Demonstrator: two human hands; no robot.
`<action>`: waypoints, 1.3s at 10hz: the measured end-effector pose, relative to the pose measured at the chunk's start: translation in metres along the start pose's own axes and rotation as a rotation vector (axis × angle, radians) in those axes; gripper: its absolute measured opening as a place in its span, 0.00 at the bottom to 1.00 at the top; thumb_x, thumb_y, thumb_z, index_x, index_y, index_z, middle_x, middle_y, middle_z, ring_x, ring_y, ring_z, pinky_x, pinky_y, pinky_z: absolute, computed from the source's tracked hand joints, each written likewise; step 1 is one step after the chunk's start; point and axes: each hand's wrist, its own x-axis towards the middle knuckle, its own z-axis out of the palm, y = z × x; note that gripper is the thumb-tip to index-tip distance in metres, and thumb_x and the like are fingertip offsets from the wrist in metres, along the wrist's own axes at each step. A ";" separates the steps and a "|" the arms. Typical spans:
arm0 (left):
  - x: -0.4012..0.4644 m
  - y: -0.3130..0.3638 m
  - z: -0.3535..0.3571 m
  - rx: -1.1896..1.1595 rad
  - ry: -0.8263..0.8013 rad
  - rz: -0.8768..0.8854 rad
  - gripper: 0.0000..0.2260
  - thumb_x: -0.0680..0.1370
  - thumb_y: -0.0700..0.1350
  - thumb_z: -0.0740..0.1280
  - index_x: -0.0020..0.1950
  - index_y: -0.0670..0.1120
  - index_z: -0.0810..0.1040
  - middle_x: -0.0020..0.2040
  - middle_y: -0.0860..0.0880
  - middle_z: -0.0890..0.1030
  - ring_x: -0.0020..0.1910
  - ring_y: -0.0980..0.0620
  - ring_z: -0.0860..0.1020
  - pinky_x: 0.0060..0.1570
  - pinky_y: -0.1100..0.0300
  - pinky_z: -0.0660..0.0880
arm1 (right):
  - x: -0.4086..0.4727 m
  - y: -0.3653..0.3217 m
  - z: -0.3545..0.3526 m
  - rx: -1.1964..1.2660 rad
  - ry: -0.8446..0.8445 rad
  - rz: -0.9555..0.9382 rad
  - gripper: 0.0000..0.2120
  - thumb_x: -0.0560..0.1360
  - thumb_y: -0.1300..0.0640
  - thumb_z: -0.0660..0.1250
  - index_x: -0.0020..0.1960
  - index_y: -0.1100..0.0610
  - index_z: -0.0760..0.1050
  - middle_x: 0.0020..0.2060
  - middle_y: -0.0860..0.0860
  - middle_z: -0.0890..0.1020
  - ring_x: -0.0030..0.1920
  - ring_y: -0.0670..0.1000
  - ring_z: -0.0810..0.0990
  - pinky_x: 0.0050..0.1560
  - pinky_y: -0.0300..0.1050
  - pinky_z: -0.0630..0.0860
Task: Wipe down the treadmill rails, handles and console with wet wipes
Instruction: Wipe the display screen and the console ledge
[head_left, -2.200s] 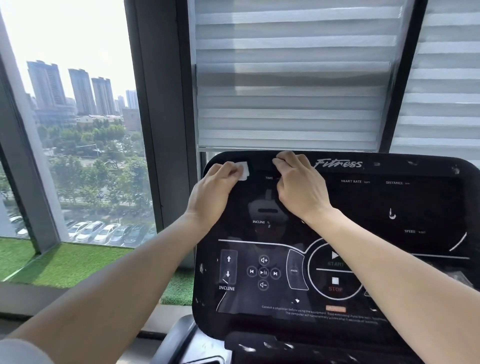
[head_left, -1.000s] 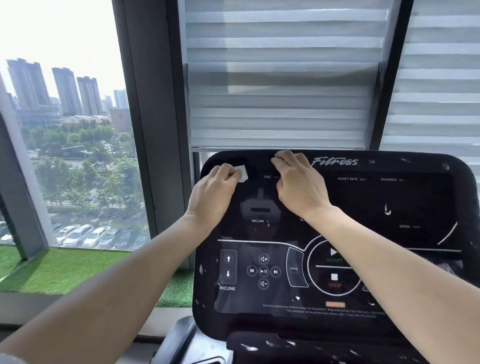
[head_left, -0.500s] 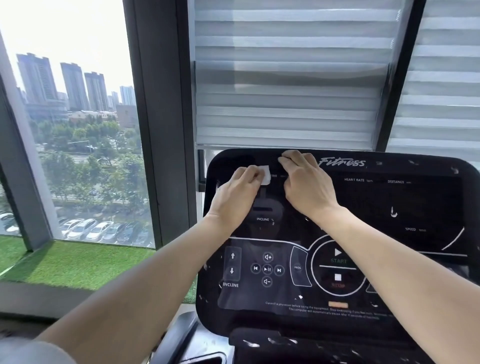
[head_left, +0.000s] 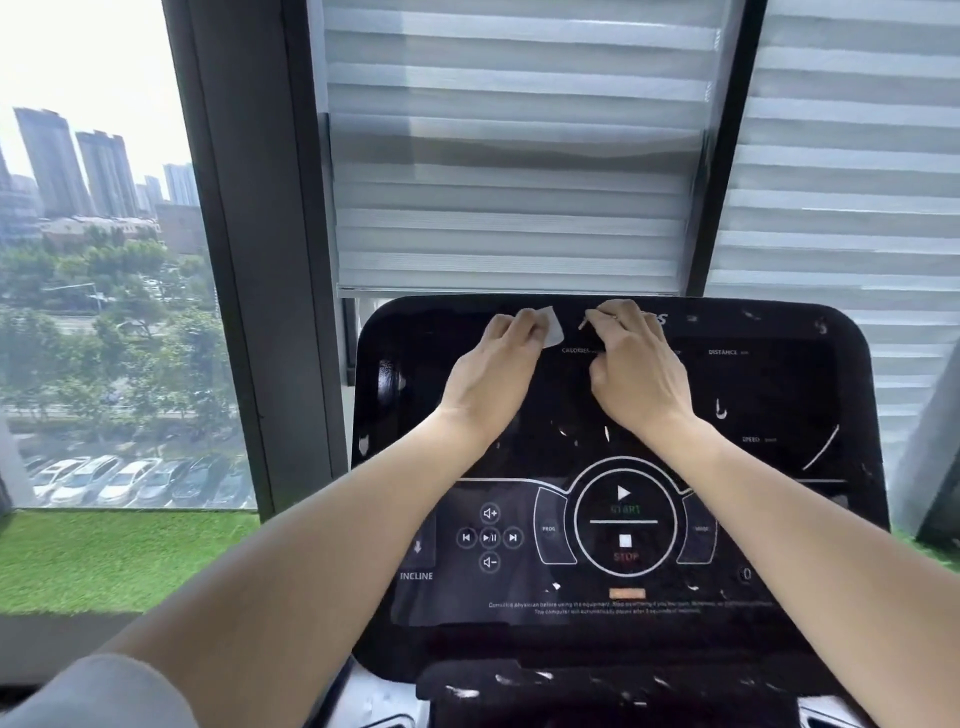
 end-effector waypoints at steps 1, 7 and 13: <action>-0.007 -0.010 -0.021 -0.011 0.068 -0.114 0.18 0.80 0.37 0.56 0.69 0.47 0.66 0.63 0.49 0.70 0.57 0.50 0.69 0.52 0.48 0.74 | -0.004 0.007 -0.002 0.023 0.006 0.039 0.23 0.75 0.65 0.58 0.70 0.56 0.67 0.66 0.46 0.67 0.65 0.51 0.64 0.51 0.51 0.74; 0.000 0.014 -0.009 0.135 -0.011 -0.064 0.15 0.80 0.43 0.48 0.60 0.46 0.71 0.57 0.48 0.72 0.51 0.45 0.73 0.41 0.57 0.66 | -0.022 0.010 -0.009 -0.003 -0.074 0.191 0.23 0.75 0.65 0.58 0.70 0.57 0.66 0.69 0.47 0.64 0.66 0.51 0.63 0.52 0.51 0.72; -0.006 0.022 -0.018 -0.147 0.062 -0.249 0.09 0.81 0.48 0.57 0.51 0.47 0.75 0.49 0.53 0.78 0.45 0.51 0.74 0.42 0.57 0.68 | -0.021 -0.020 0.008 0.121 0.103 -0.186 0.17 0.75 0.64 0.64 0.64 0.60 0.73 0.60 0.51 0.74 0.60 0.53 0.71 0.47 0.50 0.77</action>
